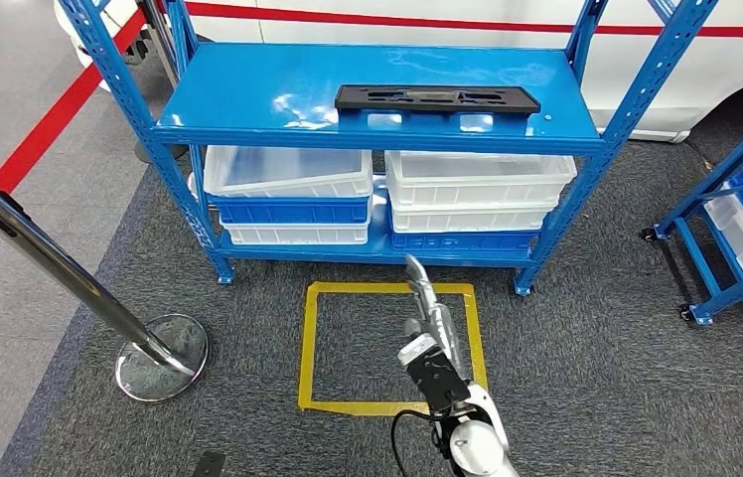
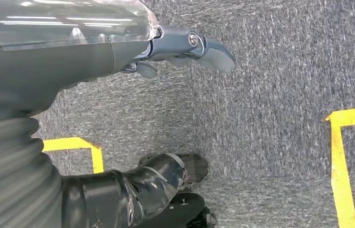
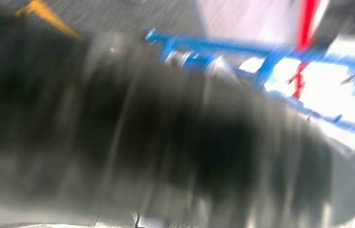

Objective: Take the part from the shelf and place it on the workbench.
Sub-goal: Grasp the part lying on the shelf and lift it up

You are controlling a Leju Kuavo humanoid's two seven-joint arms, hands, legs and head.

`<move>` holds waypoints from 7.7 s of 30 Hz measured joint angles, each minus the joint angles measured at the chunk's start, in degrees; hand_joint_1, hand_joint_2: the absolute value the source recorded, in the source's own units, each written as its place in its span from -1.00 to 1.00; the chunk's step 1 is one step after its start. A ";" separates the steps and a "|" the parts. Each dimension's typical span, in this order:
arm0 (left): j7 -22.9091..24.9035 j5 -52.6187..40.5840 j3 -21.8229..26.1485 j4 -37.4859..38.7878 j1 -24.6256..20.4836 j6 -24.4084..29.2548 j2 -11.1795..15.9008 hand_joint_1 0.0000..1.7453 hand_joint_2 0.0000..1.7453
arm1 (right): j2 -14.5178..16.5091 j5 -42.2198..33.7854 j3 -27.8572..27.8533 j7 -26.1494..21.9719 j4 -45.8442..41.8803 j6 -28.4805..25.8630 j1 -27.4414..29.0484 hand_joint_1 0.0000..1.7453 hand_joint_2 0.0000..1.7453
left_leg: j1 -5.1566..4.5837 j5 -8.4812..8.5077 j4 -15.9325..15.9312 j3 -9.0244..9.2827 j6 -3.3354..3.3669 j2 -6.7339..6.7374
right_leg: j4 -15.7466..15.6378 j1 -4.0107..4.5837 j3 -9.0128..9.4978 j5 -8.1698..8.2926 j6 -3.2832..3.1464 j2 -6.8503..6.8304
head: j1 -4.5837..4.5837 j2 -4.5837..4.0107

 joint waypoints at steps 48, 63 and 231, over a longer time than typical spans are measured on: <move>-3.62 0.62 -1.10 0.15 -0.31 -0.56 -0.46 -1.00 -1.00 | -3.52 3.79 12.37 5.48 -4.03 -2.62 -4.72 -1.00 1.00 | 0.40 -6.71 14.17 -7.08 -0.76 0.36 | -0.88 -0.46 -1.95 2.26 -1.17 -0.39 | -0.08 0.00; -5.11 -0.89 -2.12 0.16 -0.30 -1.97 -0.26 -1.00 -1.00 | -5.01 10.25 12.37 5.47 -5.93 -7.74 -4.66 -1.00 1.00 | -0.24 2.41 -1.36 -1.49 2.74 0.37 | 13.05 -0.06 -8.15 -5.08 1.36 -0.26 | 0.04 0.00; -3.91 -4.33 -8.37 0.80 -1.00 -5.45 -0.81 -1.00 -1.00 | -14.87 26.42 8.38 11.00 -8.70 -6.30 -11.02 -1.00 1.00 | -0.84 -4.75 12.55 -7.56 0.69 -0.19 | -3.11 -0.37 -0.33 2.89 -1.09 -0.80 | -0.82 0.00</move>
